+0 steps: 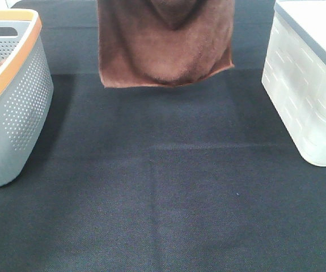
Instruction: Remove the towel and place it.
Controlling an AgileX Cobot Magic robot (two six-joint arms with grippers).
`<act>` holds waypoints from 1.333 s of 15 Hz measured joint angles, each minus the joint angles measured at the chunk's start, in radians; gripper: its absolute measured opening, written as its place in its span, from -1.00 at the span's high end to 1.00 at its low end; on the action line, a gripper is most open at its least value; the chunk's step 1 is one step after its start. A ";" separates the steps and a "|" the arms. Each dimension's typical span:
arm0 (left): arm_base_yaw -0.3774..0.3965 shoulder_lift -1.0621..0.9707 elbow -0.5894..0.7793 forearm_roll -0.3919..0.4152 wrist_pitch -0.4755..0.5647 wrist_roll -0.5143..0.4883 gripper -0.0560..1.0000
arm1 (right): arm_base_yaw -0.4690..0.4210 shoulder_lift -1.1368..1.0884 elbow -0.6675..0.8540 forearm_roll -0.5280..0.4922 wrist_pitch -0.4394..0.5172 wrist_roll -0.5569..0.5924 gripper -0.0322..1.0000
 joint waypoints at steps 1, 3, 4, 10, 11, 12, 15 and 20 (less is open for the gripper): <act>0.002 0.022 0.000 0.000 -0.041 0.000 0.89 | -0.002 0.024 0.000 0.000 -0.051 0.000 0.94; 0.017 0.070 0.000 0.000 -0.140 0.000 0.89 | -0.003 0.090 -0.001 0.000 -0.106 0.000 0.94; 0.019 0.079 0.000 0.000 -0.153 0.000 0.89 | -0.003 0.120 -0.001 0.000 -0.106 0.000 0.94; 0.031 0.136 0.003 0.001 0.096 0.000 0.89 | -0.003 0.172 -0.001 0.101 0.098 0.017 0.94; 0.022 0.136 0.003 0.000 0.188 0.000 0.89 | -0.003 0.172 -0.001 0.150 0.156 0.017 0.94; 0.012 0.136 0.003 -0.010 0.277 0.000 0.89 | -0.003 0.172 -0.001 0.212 0.218 0.017 0.94; -0.036 0.136 0.003 -0.091 0.541 -0.001 0.89 | 0.000 0.172 -0.001 0.380 0.414 -0.057 0.94; -0.054 0.136 0.003 -0.163 0.748 -0.001 0.89 | 0.003 0.172 -0.003 0.684 0.616 -0.353 0.94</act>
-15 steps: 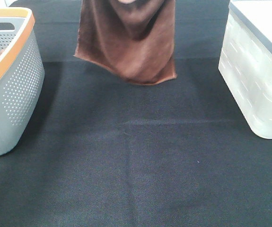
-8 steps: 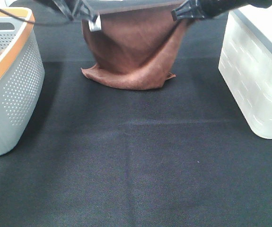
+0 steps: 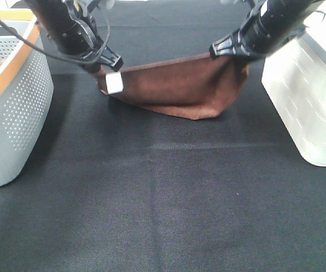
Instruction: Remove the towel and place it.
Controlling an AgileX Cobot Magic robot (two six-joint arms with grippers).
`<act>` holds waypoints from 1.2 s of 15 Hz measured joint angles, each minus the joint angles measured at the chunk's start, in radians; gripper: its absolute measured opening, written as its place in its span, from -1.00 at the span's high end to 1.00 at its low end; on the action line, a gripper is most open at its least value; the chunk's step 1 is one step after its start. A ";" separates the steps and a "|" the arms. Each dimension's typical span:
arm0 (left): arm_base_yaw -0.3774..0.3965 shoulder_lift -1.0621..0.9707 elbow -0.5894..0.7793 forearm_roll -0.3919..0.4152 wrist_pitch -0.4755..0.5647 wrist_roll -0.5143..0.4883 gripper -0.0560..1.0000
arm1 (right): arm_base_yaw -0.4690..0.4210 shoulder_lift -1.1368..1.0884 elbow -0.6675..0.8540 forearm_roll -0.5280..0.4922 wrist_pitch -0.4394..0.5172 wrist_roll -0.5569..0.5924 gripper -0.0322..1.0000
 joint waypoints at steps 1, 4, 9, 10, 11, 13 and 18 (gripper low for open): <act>0.000 0.000 0.000 -0.040 0.043 0.000 0.89 | 0.000 0.000 0.000 0.079 0.068 -0.052 0.94; 0.000 0.000 0.032 -0.104 0.121 0.000 0.89 | 0.000 0.000 0.000 0.121 0.195 -0.069 0.94; -0.019 0.000 0.126 -0.125 0.219 0.000 0.89 | 0.000 0.000 0.011 0.267 0.333 -0.128 0.94; -0.040 0.000 0.137 -0.127 0.239 0.001 0.89 | 0.000 0.000 0.031 0.277 0.340 -0.130 0.94; -0.059 0.000 0.146 -0.127 0.264 0.001 0.89 | 0.000 0.000 0.052 0.286 0.353 -0.137 0.94; -0.095 0.000 0.161 -0.127 0.318 0.001 0.89 | 0.000 0.000 0.084 0.300 0.377 -0.146 0.94; -0.139 0.000 0.162 -0.127 0.416 -0.003 0.89 | 0.000 0.000 0.189 0.323 0.407 -0.147 0.94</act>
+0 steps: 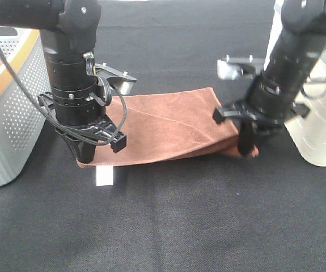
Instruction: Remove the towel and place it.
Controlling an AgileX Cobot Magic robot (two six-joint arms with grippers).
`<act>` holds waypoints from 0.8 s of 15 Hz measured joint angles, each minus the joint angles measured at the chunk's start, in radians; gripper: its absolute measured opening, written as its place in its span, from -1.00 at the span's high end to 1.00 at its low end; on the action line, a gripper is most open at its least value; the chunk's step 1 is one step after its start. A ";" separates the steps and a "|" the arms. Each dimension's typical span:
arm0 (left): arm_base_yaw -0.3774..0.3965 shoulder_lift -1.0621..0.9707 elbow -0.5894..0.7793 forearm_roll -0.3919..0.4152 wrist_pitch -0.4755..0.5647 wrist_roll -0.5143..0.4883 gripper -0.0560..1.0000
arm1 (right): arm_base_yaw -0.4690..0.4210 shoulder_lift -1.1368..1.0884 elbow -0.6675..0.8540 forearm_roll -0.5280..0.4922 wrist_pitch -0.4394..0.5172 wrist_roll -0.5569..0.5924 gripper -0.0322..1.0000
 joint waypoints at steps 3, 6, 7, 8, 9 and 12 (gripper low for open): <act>0.000 0.000 0.000 -0.022 0.002 -0.030 0.89 | 0.000 0.000 0.050 0.001 -0.007 0.000 0.94; 0.000 -0.001 0.038 -0.086 0.002 -0.033 0.89 | 0.000 0.000 0.068 0.001 -0.016 -0.001 0.94; 0.000 -0.001 0.065 -0.101 0.002 -0.033 0.89 | 0.000 0.000 0.070 0.002 -0.024 -0.001 0.94; 0.000 -0.001 0.102 -0.109 0.001 -0.033 0.89 | 0.000 0.000 0.072 0.002 -0.027 -0.001 0.94; 0.000 -0.001 0.102 -0.109 0.001 -0.033 0.89 | 0.000 0.000 0.072 0.002 -0.027 -0.001 0.94; 0.000 -0.001 0.121 -0.112 -0.001 -0.034 0.89 | 0.000 0.000 0.075 0.011 -0.026 -0.001 0.94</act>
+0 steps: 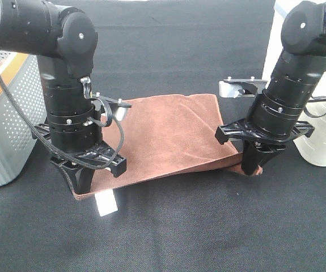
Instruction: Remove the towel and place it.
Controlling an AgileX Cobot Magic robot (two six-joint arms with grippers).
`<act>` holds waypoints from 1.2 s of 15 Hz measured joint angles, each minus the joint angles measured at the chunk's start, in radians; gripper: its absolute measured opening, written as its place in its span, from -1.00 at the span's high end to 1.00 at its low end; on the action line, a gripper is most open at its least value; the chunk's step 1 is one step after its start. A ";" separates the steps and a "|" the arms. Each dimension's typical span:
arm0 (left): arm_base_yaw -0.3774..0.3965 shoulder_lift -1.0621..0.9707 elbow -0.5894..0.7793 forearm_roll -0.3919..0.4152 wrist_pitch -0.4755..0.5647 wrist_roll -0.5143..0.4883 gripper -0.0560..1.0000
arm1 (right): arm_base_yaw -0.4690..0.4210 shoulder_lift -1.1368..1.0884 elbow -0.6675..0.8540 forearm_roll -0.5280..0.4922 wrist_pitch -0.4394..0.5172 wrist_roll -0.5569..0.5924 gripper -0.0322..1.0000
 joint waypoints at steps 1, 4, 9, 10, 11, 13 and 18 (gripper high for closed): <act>0.000 0.000 0.000 0.003 0.000 0.000 0.89 | 0.000 0.000 0.000 0.000 0.006 0.000 0.88; 0.000 0.000 0.000 0.010 0.002 0.000 0.84 | 0.000 0.000 0.000 0.008 0.034 0.001 0.25; 0.000 0.000 0.000 0.005 0.002 0.000 -0.22 | 0.000 0.000 0.000 0.014 0.069 0.001 -0.55; 0.000 0.000 0.000 0.005 0.003 0.000 -0.32 | 0.000 0.000 0.000 0.014 0.100 0.000 -0.57; 0.000 -0.001 0.000 0.005 0.005 0.000 -0.34 | 0.000 0.000 0.000 0.014 0.122 0.000 -0.58; 0.000 -0.021 0.001 0.005 0.005 0.000 -0.35 | 0.000 -0.003 0.000 0.014 0.149 0.000 -0.58; 0.000 -0.236 0.005 0.045 0.005 0.000 -0.35 | 0.000 -0.195 -0.016 0.027 0.159 -0.012 -0.58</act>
